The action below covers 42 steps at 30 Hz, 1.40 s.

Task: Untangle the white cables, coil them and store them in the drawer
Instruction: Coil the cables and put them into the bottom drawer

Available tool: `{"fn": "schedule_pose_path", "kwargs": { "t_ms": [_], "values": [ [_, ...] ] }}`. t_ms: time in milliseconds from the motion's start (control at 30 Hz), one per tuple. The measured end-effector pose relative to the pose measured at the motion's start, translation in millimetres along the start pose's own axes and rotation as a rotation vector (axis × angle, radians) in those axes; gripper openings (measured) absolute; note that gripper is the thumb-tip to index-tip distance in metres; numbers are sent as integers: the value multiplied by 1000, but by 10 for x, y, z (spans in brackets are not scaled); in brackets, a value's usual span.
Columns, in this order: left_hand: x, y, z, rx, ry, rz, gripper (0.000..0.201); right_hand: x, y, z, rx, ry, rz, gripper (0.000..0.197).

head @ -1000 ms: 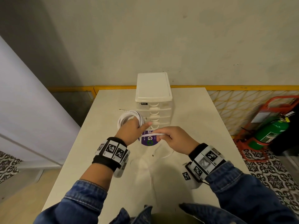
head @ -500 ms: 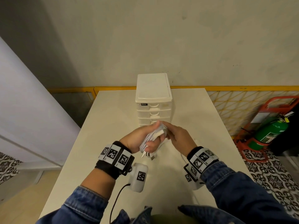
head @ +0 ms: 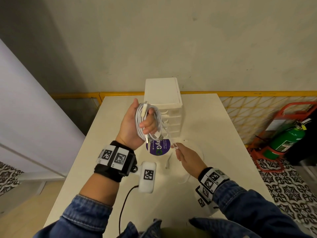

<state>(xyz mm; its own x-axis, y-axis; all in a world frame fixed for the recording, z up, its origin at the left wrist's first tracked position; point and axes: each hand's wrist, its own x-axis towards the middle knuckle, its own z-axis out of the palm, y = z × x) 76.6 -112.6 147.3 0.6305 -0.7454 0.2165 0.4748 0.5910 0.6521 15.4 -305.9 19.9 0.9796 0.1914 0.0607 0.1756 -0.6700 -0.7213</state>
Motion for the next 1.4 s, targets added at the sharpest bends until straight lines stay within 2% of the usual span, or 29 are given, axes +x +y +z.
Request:
{"fn": "schedule_pose_path", "kwargs": {
  "t_ms": [67,133,200,267,367,467,567,633,733,800,967,1033,1133,1233,1300,1400],
  "values": [
    [8,9,16,12,31,13,65,1,-49,-1,7,-28,21,26],
    [15,-27,51,71,90,8,66,43,-108,-17,31,-50,36,30],
    [26,-57,84,100,110,-7,64,101,-139,-51,44,-37,46,51],
    [29,-58,99,132,134,-34,63,173,-161,-118,62,49,42,77],
    [18,-71,111,184,180,-123,65,276,-244,-281,89,227,-59,90],
    [16,-130,145,211,171,-217,65,329,-421,-410,124,287,-183,73],
    [44,-168,212,161,95,-250,66,317,-610,-401,237,262,-260,47],
    [67,-154,260,108,52,-240,67,278,-648,-317,319,229,-258,35],
    [87,-113,283,73,16,-155,66,251,-584,-155,298,194,-172,27],
    [88,-96,272,36,18,-69,70,257,-552,-95,284,180,-174,23],
    [125,-37,254,-27,102,131,77,250,-527,-71,235,176,-183,29],
    [137,-18,262,-25,147,192,78,241,-470,-75,286,163,-120,24],
    [157,35,275,-28,148,270,78,189,-352,-53,309,115,-18,34],
    [181,130,275,10,171,336,73,58,-190,19,271,148,43,26],
    [197,142,244,28,246,364,67,-20,-143,56,255,180,54,22],
    [210,50,136,143,467,436,54,-62,-170,74,192,73,29,21]
  ]
}}
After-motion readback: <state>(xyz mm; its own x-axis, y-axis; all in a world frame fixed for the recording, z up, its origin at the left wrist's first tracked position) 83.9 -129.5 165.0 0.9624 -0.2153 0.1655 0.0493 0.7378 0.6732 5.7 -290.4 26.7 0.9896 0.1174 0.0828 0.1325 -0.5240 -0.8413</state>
